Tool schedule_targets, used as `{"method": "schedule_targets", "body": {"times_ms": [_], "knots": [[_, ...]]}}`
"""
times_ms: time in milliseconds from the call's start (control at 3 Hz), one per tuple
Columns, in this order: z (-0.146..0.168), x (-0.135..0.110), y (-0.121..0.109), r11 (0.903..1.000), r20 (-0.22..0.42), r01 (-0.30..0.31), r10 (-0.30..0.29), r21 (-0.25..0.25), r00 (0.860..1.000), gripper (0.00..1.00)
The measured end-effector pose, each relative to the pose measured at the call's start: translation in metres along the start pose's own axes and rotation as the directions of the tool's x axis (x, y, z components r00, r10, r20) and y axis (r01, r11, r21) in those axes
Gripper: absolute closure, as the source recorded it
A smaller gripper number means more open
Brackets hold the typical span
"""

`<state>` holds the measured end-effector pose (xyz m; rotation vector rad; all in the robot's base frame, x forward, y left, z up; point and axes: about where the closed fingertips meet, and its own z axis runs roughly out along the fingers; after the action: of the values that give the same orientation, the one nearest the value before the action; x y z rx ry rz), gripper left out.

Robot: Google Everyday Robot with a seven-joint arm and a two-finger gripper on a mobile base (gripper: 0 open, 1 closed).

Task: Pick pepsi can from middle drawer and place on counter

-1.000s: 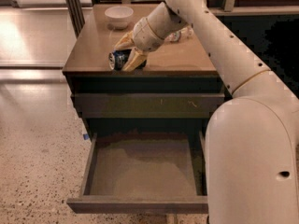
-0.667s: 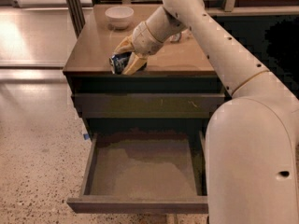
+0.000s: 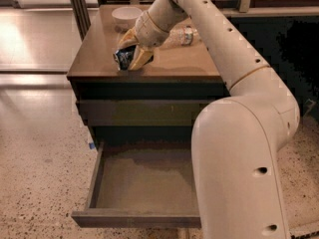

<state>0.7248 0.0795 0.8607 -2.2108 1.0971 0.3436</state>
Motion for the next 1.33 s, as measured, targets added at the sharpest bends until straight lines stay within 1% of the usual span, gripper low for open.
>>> {"method": "schedule_targets", "body": {"times_ms": [333, 667, 1000, 1333], "knots": [[-0.009, -0.008, -0.021, 0.9993, -0.025, 0.036, -0.036, 0.009, 0.999, 1.0], [-0.011, -0.004, -0.026, 0.9996, -0.022, 0.018, -0.017, 0.021, 1.0, 1.0], [-0.008, 0.006, -0.021, 0.9989, 0.017, -0.03, 0.029, 0.036, 0.999, 1.0], [-0.001, 0.018, -0.01, 0.9964, 0.058, -0.075, 0.073, 0.04, 0.996, 1.0]]}}
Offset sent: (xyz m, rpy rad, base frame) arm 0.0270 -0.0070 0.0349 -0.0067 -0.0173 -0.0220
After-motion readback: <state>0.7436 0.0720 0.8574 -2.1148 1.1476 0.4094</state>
